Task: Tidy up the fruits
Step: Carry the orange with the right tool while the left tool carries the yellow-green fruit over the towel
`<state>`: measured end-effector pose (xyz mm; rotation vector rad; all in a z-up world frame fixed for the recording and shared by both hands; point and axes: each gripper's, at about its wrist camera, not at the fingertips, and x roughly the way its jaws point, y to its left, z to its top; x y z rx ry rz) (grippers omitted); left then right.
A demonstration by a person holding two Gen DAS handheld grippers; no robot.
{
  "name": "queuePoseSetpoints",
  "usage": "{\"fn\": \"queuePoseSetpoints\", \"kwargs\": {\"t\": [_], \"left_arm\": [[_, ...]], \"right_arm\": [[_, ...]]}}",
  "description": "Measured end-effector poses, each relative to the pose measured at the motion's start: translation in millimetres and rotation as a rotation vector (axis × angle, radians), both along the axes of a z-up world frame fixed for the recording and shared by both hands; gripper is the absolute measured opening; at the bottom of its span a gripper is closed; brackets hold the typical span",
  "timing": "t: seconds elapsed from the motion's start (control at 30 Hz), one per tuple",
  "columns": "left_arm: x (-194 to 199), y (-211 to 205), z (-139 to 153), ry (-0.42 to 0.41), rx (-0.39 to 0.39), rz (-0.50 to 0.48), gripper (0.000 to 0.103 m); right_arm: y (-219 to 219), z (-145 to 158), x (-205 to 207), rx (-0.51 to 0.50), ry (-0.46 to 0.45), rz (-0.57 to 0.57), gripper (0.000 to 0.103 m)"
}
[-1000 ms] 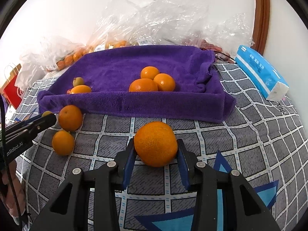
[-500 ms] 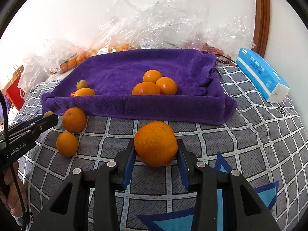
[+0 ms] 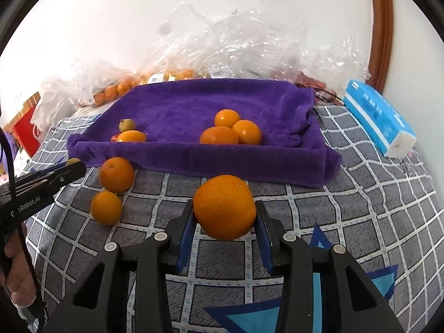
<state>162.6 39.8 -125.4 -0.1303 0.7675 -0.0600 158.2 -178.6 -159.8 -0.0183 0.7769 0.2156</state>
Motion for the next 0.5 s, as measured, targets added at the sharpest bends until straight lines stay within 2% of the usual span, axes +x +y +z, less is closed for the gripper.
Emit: {"fn": "queuePoseSetpoints", "kwargs": {"t": [0.23,0.5], "left_arm": [[-5.8,1.1,17.6,-0.031,0.017,-0.001,0.025],[-0.4,13.0,37.1,-0.043,-0.048,0.005,0.025]], "right_arm": [[7.1,16.5,-4.2,0.024,-0.022,0.017,0.040],[2.4,43.2,3.7,0.090,-0.064,-0.021,0.040]]}}
